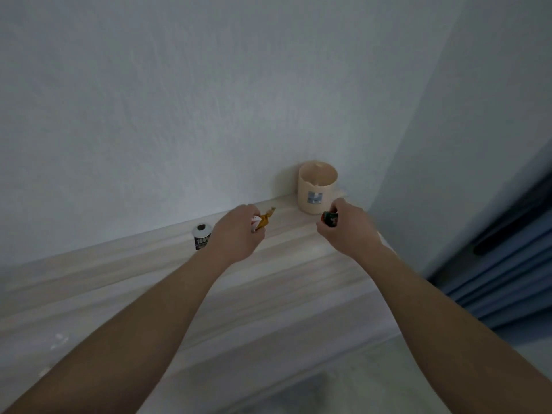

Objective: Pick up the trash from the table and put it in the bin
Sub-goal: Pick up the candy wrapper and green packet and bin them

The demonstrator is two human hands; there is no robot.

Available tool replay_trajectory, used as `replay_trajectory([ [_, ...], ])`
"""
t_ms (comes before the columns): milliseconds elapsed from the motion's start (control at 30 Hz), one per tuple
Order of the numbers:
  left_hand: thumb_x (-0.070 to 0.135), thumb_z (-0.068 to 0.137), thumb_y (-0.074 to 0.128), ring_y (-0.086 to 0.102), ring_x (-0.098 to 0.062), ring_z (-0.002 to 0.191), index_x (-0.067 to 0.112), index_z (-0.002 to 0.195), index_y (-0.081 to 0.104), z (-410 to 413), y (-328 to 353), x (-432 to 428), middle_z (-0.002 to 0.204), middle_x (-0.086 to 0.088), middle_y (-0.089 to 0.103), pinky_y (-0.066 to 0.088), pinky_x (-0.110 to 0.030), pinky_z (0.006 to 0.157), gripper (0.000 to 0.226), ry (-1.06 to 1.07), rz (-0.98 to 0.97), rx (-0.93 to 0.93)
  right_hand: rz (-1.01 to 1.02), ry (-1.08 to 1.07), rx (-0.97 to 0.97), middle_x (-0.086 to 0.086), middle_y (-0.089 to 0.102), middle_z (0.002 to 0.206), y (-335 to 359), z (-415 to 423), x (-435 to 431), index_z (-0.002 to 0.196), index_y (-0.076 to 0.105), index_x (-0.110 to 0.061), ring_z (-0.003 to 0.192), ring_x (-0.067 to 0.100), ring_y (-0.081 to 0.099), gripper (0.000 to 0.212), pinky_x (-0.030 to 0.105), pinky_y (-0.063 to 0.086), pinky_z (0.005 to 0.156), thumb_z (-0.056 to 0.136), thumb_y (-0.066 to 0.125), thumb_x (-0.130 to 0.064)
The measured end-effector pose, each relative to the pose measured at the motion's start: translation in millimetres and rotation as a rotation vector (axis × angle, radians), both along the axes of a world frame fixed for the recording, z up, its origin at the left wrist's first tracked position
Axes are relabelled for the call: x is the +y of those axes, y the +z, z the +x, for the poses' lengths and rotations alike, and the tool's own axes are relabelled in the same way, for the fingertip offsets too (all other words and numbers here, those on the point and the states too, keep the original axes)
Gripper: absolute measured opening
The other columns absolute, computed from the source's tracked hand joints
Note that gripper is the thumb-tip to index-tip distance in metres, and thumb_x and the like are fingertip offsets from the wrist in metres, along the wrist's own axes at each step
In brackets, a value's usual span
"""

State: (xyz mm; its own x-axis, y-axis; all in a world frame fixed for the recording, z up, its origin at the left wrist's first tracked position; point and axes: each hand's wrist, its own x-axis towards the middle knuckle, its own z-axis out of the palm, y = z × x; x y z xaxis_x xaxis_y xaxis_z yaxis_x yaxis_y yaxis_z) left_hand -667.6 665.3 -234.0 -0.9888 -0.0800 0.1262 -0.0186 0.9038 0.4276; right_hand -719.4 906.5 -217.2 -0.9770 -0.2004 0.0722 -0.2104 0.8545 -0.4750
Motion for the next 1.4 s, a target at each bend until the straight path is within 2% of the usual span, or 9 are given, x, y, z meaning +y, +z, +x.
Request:
replay_trajectory([
  [233, 0.032, 0.085, 0.058, 0.051, -0.013, 0.073, 0.024, 0.091, 0.053, -44.3, 5.1, 29.3, 0.088, 0.003, 0.054, 0.037, -0.029, 0.06, 0.012, -0.033, 0.014, 0.018, 0.003, -0.04, -0.035, 0.002, 0.06, 0.079, 8.7, -41.0, 43.4, 0.089, 0.048, -0.017, 0.07, 0.019, 0.056, 0.027, 0.032, 0.046, 0.059, 0.084, 0.06, -0.041],
  [400, 0.03, 0.085, 0.059, 0.052, -0.016, 0.071, 0.021, 0.089, 0.053, -88.6, 0.6, 31.1, 0.084, 0.002, 0.053, 0.046, -0.032, 0.063, 0.012, -0.061, 0.028, 0.05, 0.005, -0.098, -0.025, 0.004, 0.062, 0.082, 8.7, -69.8, 46.6, 0.093, 0.05, -0.015, 0.073, 0.024, 0.059, 0.031, 0.034, 0.048, 0.061, 0.084, 0.062, -0.043],
  [500, 0.03, 0.084, 0.06, 0.053, -0.017, 0.072, 0.019, 0.092, 0.054, -117.2, -6.1, 36.8, 0.086, 0.001, 0.054, 0.048, -0.035, 0.065, 0.015, -0.079, 0.02, 0.035, 0.019, -0.114, -0.027, 0.004, 0.061, 0.082, 2.9, -85.3, 50.8, 0.095, 0.05, -0.015, 0.073, 0.023, 0.058, 0.031, 0.031, 0.043, 0.058, 0.085, 0.061, -0.042],
  [667, 0.032, 0.084, 0.059, 0.054, -0.016, 0.073, 0.021, 0.094, 0.054, -155.2, -21.0, 54.1, 0.086, 0.002, 0.055, 0.047, -0.033, 0.065, 0.016, -0.07, 0.032, -0.025, 0.021, -0.139, -0.048, 0.006, 0.063, 0.084, -9.2, -129.6, 73.8, 0.094, 0.05, -0.015, 0.072, 0.024, 0.056, 0.03, 0.031, 0.042, 0.059, 0.084, 0.062, -0.041],
  [767, 0.025, 0.082, 0.06, 0.054, -0.016, 0.071, 0.018, 0.087, 0.056, -180.9, -30.4, 63.3, 0.083, 0.0, 0.055, 0.038, -0.029, 0.06, 0.009, -0.049, 0.052, -0.027, 0.026, -0.118, -0.064, 0.005, 0.063, 0.082, -23.0, -167.5, 87.6, 0.093, 0.05, -0.017, 0.073, 0.026, 0.059, 0.03, 0.034, 0.049, 0.064, 0.084, 0.061, -0.043],
  [867, 0.02, 0.08, 0.06, 0.053, -0.018, 0.07, 0.019, 0.077, 0.055, -206.9, -37.7, 78.8, 0.079, -0.002, 0.055, 0.037, -0.03, 0.059, 0.006, -0.024, 0.098, -0.023, 0.036, -0.071, -0.08, 0.004, 0.063, 0.081, -39.9, -203.3, 101.3, 0.092, 0.05, -0.018, 0.072, 0.024, 0.06, 0.03, 0.035, 0.051, 0.065, 0.082, 0.062, -0.044],
  [1000, 0.025, 0.08, 0.059, 0.055, -0.015, 0.073, 0.031, 0.08, 0.052, -244.8, -46.7, 101.7, 0.082, 0.003, 0.057, 0.042, -0.03, 0.06, 0.009, 0.081, 0.099, -0.09, 0.018, -0.007, -0.118, 0.002, 0.061, 0.078, -59.4, -251.9, 122.6, 0.091, 0.05, -0.017, 0.068, 0.019, 0.058, 0.028, 0.032, 0.047, 0.059, 0.083, 0.062, -0.041],
  [1300, 0.023, 0.079, 0.063, 0.049, -0.015, 0.069, 0.03, 0.075, 0.045, -314.1, -55.4, 122.3, 0.076, 0.005, 0.049, 0.028, -0.024, 0.051, 0.02, 0.171, 0.062, -0.15, -0.006, 0.027, -0.132, 0.004, 0.061, 0.078, -78.8, -339.1, 146.6, 0.088, 0.049, -0.017, 0.071, 0.026, 0.058, 0.029, 0.034, 0.048, 0.065, 0.081, 0.065, -0.04],
  [1400, 0.02, 0.077, 0.063, 0.049, -0.016, 0.07, 0.031, 0.071, 0.043, -333.3, -56.5, 124.1, 0.075, 0.005, 0.048, 0.028, -0.024, 0.051, 0.024, 0.166, 0.078, -0.158, -0.021, 0.029, -0.149, 0.005, 0.062, 0.078, -83.2, -358.6, 146.5, 0.088, 0.049, -0.017, 0.07, 0.026, 0.058, 0.03, 0.034, 0.048, 0.064, 0.08, 0.066, -0.04],
])
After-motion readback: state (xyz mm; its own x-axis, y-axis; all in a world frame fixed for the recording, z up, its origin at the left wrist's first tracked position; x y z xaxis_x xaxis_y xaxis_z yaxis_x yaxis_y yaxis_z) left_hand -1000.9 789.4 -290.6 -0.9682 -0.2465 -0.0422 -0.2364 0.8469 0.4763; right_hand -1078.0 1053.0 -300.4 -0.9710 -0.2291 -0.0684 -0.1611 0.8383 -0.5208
